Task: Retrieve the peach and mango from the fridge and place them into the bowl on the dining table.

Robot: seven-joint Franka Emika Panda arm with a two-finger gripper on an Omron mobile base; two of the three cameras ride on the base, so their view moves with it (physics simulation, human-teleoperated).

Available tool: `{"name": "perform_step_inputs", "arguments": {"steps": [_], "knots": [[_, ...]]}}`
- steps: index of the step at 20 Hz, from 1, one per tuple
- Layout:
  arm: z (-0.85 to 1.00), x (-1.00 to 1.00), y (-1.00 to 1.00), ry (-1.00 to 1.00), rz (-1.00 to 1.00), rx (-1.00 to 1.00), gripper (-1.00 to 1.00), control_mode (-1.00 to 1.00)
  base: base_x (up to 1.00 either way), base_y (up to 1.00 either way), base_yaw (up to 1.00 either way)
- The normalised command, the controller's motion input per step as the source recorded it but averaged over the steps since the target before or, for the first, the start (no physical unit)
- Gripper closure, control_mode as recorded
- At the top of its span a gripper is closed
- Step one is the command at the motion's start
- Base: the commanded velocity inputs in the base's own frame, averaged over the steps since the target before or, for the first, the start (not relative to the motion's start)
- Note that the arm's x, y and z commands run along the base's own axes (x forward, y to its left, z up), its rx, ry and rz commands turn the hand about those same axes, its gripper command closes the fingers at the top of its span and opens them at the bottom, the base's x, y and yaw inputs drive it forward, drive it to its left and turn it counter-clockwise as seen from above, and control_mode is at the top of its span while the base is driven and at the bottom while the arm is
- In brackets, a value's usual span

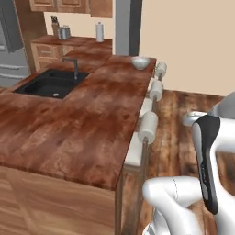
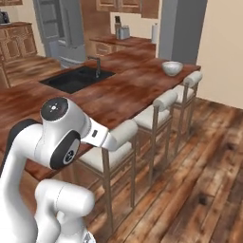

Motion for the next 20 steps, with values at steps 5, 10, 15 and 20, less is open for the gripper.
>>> {"name": "perform_step_inputs", "arguments": {"steps": [5,10,15,20], "knots": [[0.00,0.00,0.00,0.00,0.00,0.00,1.00,1.00,1.00,-1.00,0.18],[0.00,0.00,0.00,0.00,0.00,0.00,1.00,1.00,0.71,-1.00,0.14],[0.00,0.00,0.00,0.00,0.00,0.00,1.00,1.00,0.74,-1.00,0.32],[0.00,0.00,0.00,0.00,0.00,0.00,1.00,1.00,0.78,-0.96,0.54]]}}
